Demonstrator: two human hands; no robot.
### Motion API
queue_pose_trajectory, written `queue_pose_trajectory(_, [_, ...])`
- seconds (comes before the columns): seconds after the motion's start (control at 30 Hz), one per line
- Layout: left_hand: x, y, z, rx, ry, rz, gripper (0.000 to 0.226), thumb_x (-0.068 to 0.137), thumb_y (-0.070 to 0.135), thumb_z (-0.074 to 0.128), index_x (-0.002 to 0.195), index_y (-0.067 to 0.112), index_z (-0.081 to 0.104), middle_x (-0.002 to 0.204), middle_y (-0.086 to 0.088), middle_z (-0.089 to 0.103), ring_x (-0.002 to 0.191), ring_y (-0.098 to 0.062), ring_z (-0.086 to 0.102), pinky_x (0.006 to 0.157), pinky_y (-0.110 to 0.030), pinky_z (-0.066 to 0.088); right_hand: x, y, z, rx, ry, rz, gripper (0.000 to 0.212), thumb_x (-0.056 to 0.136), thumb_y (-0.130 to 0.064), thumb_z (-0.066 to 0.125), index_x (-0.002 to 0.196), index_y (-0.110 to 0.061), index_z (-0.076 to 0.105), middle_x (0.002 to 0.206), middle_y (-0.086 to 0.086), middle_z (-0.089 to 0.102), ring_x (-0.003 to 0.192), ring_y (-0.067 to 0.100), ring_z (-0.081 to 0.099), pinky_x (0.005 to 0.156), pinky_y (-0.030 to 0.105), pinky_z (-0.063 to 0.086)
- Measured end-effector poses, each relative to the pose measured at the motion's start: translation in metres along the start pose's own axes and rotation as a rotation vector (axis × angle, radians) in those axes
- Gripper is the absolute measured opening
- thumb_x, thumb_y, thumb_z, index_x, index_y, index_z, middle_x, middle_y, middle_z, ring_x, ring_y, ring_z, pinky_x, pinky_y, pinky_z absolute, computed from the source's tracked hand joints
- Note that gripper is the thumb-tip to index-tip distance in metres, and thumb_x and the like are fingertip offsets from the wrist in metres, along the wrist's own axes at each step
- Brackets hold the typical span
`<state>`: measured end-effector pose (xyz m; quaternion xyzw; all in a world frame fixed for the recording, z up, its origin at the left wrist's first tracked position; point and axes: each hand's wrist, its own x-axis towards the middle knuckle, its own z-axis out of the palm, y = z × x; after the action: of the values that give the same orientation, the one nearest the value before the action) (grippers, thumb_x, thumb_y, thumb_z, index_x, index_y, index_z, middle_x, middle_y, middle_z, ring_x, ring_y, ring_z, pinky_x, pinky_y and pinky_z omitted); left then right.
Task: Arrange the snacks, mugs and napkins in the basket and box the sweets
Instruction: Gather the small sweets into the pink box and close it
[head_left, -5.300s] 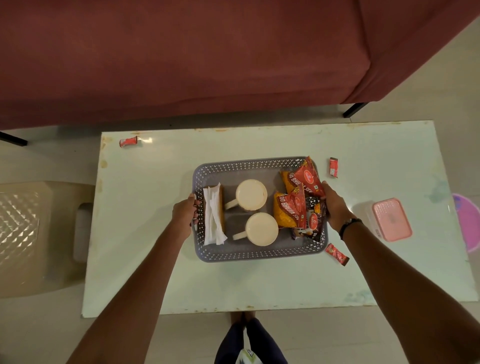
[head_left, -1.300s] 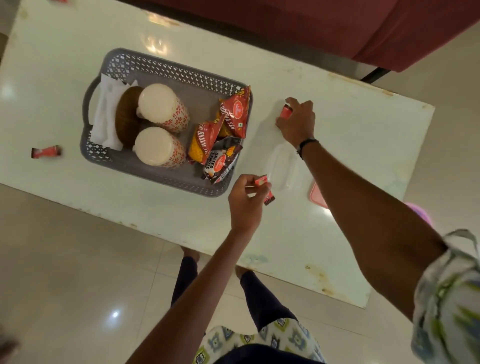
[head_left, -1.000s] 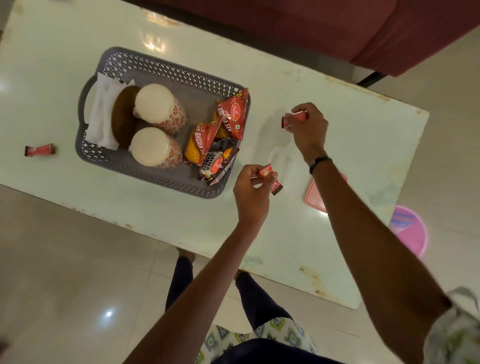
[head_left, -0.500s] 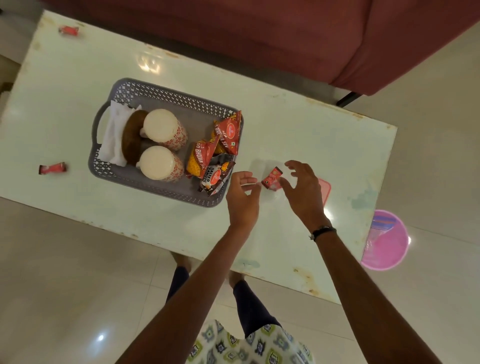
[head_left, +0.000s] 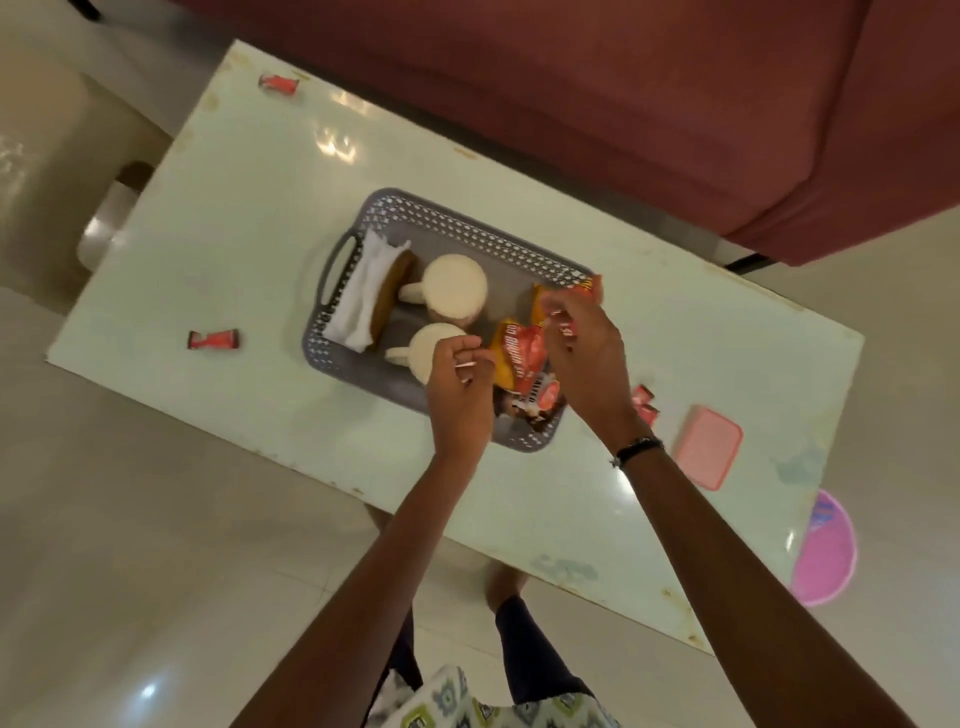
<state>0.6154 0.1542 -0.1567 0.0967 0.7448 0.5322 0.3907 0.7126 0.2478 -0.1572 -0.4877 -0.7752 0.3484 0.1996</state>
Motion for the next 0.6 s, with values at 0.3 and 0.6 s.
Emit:
queue_pose_trajectory(0.3, [0.121, -0.013, -0.181, 0.418, 0.267, 0.314, 0.026, 0.077, -0.007, 0.056, 0.103, 0.000, 0.057, 0.103, -0.017, 0.061, 0.093, -0.033, 0.056, 0.086, -0.045, 0.047, 0.085, -0.115, 0.149, 0.038, -0.198, -0.156, 0.024, 0.091, -0.003, 0.049, 0.108, -0.012, 0.064, 0.108, 0.001, 0.068, 0.095, 0.015, 0.062, 0.080, 0.028, 0.052])
queue_pose_trajectory(0.6, [0.210, -0.054, -0.286, 0.821, -0.078, 0.076, 0.022, 0.066, -0.002, 0.074, 0.080, 0.009, 0.062, 0.092, -0.007, 0.056, 0.087, -0.029, 0.054, 0.067, -0.032, 0.044, 0.161, -0.151, 0.258, -0.016, -0.291, -0.225, 0.029, 0.089, -0.001, 0.045, 0.108, -0.014, 0.063, 0.109, -0.001, 0.064, 0.098, 0.013, 0.060, 0.084, 0.030, 0.052])
